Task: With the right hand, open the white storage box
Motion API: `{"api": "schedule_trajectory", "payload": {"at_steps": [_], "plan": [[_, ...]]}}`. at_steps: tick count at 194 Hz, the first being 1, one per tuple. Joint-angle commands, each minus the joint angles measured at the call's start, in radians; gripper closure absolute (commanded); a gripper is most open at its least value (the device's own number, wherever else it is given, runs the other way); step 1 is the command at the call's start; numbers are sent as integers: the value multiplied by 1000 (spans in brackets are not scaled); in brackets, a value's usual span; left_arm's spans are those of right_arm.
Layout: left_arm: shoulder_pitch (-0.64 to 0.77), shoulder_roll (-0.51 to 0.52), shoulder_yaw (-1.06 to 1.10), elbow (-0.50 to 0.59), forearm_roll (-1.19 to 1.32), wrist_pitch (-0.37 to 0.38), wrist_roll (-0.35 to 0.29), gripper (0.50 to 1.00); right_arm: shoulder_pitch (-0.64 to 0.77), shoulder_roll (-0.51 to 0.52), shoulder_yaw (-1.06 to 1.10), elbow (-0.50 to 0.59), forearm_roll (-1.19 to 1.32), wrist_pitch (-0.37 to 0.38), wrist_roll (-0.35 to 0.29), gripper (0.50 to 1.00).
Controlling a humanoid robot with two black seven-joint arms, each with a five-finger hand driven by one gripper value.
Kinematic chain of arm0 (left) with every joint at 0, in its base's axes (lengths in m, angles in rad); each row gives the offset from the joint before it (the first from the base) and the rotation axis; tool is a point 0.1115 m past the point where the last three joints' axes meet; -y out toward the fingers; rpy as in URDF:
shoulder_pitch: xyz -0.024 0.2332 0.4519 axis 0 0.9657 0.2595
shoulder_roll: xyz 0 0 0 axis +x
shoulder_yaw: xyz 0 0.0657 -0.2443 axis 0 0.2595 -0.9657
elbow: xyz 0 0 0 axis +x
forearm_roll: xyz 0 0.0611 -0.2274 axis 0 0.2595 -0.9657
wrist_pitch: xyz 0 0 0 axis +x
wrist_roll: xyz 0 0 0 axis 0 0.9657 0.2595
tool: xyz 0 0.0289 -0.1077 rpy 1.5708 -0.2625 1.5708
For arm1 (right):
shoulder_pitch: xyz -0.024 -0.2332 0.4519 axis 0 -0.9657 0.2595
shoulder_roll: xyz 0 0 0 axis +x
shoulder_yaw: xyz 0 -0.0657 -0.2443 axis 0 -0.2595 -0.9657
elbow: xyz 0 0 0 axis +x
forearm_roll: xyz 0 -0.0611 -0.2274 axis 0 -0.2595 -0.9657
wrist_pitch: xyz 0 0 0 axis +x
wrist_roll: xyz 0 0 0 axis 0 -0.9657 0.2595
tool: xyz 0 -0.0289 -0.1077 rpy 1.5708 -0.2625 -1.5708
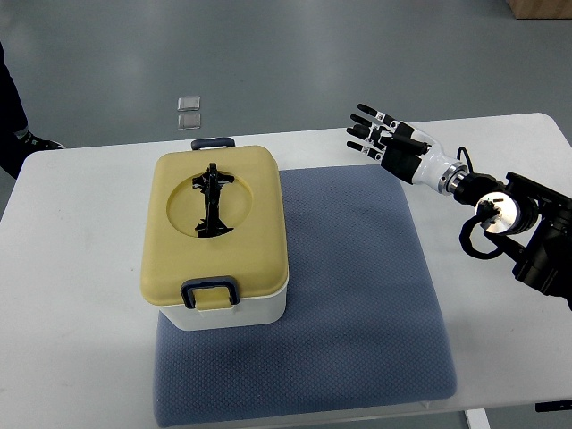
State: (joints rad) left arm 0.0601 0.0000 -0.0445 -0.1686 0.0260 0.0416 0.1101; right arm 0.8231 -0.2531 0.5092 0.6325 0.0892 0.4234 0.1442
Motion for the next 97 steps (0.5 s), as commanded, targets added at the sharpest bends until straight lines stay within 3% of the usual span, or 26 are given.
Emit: {"api": "schedule_trajectory", "payload": {"at_steps": [1,54,80,97], "plan": [[1,0,0,1,0,4,0,500,1,3,0,-1,0,-2,0,570],[-2,0,0,-2,0,-2,0,500,2,3,0,-1,0,-3,0,570],[-17,0,2,0,0,0,0,500,5,3,15,-1,3,-58,2,570],[-20,0,2,-2,0,0,0,500,5,3,22,-1,3,-52,2,570]]}}
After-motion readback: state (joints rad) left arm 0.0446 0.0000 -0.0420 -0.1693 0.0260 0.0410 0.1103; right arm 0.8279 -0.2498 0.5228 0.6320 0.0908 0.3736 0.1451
